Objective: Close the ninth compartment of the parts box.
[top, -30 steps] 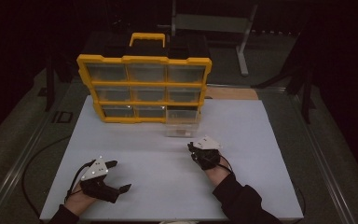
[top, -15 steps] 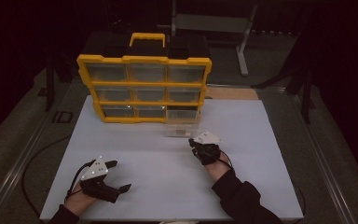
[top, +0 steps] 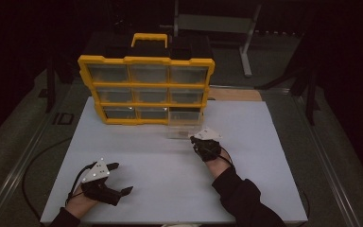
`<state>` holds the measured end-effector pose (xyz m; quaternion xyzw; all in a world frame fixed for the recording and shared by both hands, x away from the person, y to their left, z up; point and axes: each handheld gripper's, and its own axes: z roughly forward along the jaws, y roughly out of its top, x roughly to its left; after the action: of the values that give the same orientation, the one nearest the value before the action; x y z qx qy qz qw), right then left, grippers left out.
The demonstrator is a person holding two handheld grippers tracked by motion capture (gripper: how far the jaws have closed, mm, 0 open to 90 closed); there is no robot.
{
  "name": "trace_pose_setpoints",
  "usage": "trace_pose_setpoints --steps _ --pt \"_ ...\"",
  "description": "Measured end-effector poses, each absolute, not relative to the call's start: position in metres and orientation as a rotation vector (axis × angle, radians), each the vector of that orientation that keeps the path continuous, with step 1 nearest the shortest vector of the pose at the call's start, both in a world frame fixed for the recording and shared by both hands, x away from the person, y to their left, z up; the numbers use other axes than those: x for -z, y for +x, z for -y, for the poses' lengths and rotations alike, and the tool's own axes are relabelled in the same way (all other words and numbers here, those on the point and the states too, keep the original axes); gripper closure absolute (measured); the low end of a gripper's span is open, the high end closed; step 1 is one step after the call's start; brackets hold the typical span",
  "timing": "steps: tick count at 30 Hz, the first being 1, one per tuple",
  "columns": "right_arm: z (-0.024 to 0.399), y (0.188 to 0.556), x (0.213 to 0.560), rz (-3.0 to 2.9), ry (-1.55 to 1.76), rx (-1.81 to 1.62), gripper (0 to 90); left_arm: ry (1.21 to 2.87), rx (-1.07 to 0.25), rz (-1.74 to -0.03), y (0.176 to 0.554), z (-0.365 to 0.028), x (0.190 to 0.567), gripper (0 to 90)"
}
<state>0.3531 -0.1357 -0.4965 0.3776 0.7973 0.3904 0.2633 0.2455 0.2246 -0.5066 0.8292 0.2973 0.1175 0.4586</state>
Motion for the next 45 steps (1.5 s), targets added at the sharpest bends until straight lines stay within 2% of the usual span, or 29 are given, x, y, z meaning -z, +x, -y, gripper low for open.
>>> trace_pose_setpoints --steps 45 --pt "0.125 0.378 0.502 -2.176 1.081 -1.033 90.0 2.041 -0.288 -0.729 0.246 -0.226 0.506 0.0"
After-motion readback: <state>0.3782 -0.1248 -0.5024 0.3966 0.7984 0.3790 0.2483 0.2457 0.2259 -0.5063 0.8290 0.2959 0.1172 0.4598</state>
